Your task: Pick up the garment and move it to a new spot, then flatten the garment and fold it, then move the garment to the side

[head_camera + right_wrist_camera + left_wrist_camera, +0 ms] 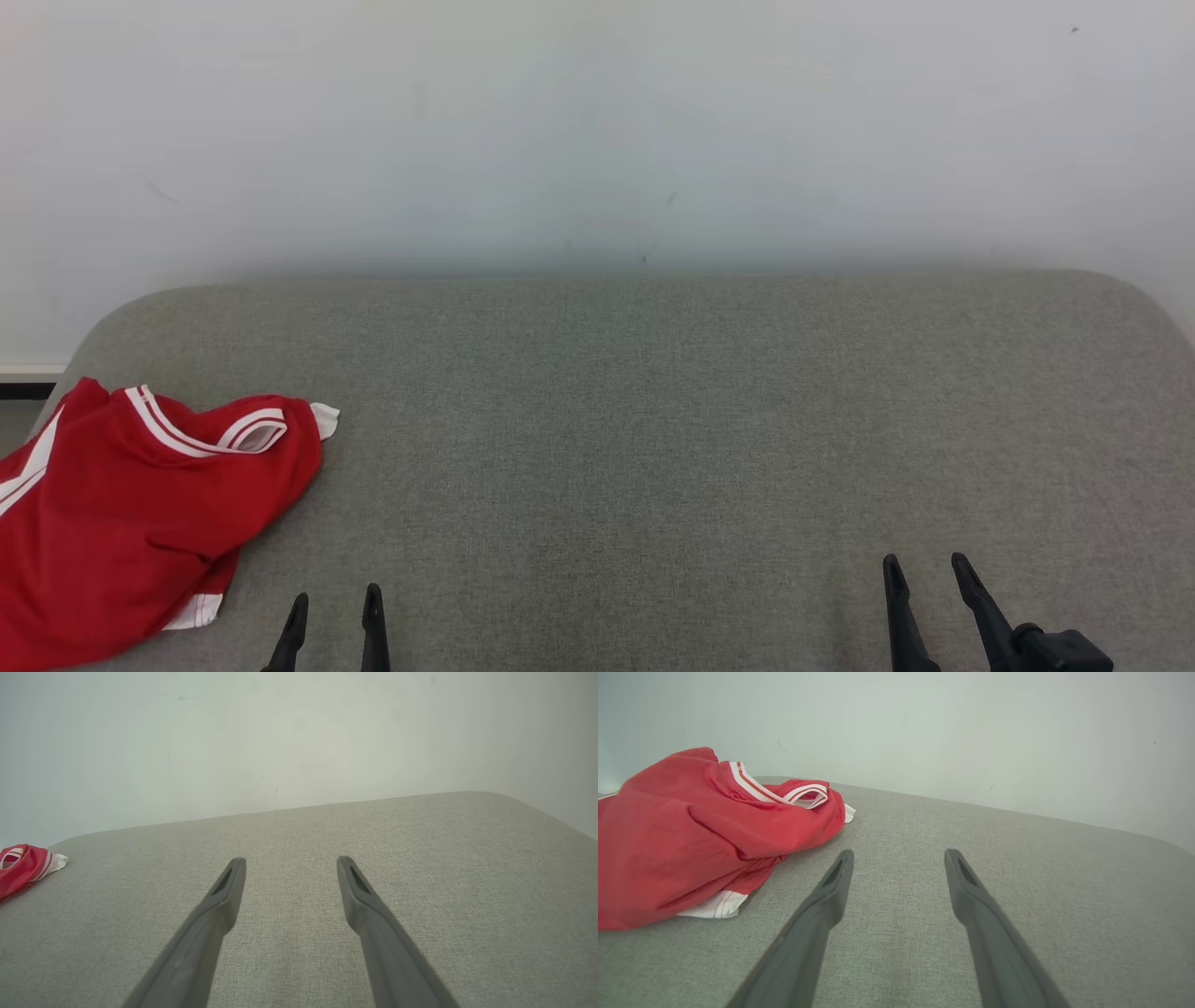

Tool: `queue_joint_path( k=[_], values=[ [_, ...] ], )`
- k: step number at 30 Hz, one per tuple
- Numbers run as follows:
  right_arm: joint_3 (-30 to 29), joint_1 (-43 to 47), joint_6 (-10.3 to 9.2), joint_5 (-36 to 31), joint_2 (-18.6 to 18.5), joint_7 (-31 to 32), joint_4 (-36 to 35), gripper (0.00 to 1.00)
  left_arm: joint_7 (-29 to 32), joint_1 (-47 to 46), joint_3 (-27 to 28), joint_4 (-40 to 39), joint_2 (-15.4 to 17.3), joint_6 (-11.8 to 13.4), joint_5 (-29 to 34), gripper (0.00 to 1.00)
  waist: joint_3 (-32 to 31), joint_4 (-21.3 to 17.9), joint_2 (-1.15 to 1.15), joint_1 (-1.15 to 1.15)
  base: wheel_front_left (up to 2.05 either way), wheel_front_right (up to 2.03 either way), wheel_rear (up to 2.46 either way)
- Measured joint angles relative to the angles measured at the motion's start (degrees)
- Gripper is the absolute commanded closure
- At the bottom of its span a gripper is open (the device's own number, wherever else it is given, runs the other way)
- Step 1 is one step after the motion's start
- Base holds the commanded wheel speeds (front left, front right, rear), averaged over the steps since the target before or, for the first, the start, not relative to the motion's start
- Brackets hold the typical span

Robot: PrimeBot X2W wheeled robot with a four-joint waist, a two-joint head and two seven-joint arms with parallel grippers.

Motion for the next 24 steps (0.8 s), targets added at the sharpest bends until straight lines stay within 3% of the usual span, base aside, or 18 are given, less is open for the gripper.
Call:
queue_joint_path(
  k=[24],
  values=[
    [0.1,0.6,0.0,-2.8,0.0,-0.8,-0.2,0.0,-0.7,0.6,0.1,0.7,0.0,-0.1,3.0,0.0,-0.5,1.0,0.0,-0.01,0.0,0.0,0.0]
  ],
)
